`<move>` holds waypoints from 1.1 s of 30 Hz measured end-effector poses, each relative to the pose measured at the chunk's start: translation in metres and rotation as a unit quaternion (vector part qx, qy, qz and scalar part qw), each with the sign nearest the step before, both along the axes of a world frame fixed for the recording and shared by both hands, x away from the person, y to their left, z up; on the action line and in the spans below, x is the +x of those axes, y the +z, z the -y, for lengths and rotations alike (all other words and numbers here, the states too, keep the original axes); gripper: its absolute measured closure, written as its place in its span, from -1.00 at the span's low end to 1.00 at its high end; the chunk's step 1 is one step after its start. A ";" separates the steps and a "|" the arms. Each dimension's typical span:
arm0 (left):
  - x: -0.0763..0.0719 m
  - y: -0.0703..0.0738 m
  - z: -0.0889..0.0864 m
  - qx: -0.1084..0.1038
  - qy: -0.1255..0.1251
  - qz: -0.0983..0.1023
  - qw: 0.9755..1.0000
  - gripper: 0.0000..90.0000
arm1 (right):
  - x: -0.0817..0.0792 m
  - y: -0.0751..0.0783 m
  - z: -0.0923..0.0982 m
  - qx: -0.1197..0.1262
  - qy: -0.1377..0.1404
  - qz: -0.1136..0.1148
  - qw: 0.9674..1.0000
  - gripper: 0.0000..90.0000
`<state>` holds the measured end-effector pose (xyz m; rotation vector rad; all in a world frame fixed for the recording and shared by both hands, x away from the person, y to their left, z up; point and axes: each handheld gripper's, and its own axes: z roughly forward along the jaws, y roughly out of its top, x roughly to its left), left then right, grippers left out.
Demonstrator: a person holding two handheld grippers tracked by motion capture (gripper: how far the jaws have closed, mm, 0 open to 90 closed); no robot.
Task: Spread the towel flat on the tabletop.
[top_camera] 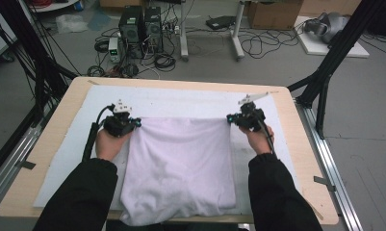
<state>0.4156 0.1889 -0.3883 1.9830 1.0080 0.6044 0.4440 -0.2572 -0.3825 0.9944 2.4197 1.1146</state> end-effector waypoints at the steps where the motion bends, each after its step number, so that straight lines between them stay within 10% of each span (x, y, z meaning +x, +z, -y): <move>1: 0.004 0.016 0.000 -0.012 0.008 0.026 1.000 0.98 | 0.007 0.017 0.000 -0.004 -0.005 0.016 1.000 0.96; 4: 0.012 0.049 -0.001 -0.029 0.036 0.080 0.996 0.97 | 0.022 0.059 0.004 0.004 -0.028 0.071 0.997 0.90; 6: 0.015 0.049 -0.005 -0.046 0.027 0.056 0.997 0.78 | 0.026 0.068 0.011 0.018 -0.049 0.084 0.995 0.53; 9: 0.013 0.020 -0.008 -0.014 0.011 -0.005 1.000 0.49 | 0.026 0.049 0.019 0.040 -0.053 0.029 0.997 0.28; 12: 0.000 -0.008 -0.013 -0.014 -0.006 -0.039 0.999 0.33 | 0.009 0.021 0.016 0.006 -0.032 0.011 0.999 0.28; 16: -0.023 -0.027 -0.015 -0.007 -0.036 -0.056 0.998 0.27 | -0.021 -0.003 0.014 0.012 0.007 -0.005 1.000 0.23; 28: -0.099 -0.030 -0.022 -0.032 -0.098 -0.036 0.994 0.13 | -0.102 -0.009 0.004 0.036 0.086 -0.031 0.995 0.03; 33: -0.130 -0.033 -0.022 -0.040 -0.117 -0.027 0.992 0.08 | -0.136 -0.012 0.007 0.064 0.106 0.000 0.992 0.02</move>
